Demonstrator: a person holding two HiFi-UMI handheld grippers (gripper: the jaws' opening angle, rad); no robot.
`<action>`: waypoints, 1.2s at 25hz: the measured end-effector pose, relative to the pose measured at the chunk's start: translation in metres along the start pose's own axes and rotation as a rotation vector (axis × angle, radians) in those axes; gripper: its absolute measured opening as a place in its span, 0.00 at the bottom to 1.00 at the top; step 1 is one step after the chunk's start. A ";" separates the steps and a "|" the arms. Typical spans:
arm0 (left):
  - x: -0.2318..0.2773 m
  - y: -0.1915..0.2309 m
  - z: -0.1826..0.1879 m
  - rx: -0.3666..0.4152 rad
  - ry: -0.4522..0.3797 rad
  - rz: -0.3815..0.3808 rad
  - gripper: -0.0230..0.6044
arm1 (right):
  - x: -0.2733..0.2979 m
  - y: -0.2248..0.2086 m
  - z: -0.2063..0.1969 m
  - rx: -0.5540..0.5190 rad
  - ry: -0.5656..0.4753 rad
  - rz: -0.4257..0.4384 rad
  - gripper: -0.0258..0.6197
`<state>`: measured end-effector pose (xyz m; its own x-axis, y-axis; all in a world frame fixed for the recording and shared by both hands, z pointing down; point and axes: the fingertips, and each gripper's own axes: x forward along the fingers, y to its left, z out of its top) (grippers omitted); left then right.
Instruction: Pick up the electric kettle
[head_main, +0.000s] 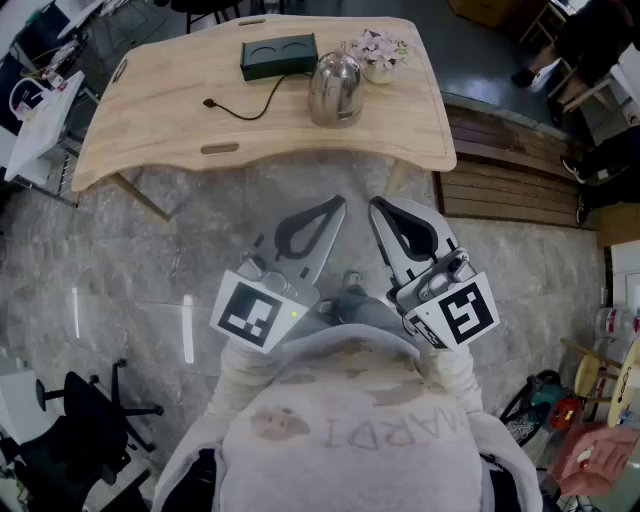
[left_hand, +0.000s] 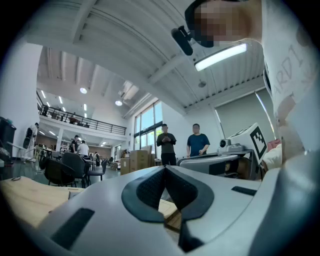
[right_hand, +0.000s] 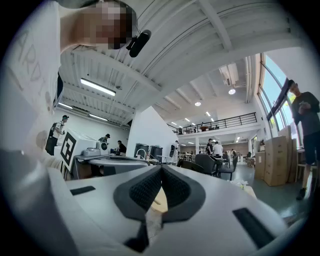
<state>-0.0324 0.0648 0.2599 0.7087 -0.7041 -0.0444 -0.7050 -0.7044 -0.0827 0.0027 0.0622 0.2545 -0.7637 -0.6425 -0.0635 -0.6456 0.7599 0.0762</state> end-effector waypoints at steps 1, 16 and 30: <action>0.000 0.000 -0.001 0.000 0.004 0.000 0.06 | 0.001 0.000 0.000 0.001 -0.001 -0.001 0.07; 0.001 0.009 -0.008 -0.030 0.010 -0.003 0.06 | 0.005 0.000 0.003 0.043 -0.042 -0.001 0.07; 0.031 0.049 -0.042 -0.050 0.020 -0.045 0.07 | 0.018 -0.016 0.011 0.049 -0.091 -0.015 0.07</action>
<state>-0.0457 0.0049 0.2965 0.7392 -0.6731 -0.0222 -0.6734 -0.7385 -0.0347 -0.0013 0.0397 0.2411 -0.7494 -0.6439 -0.1542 -0.6545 0.7557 0.0256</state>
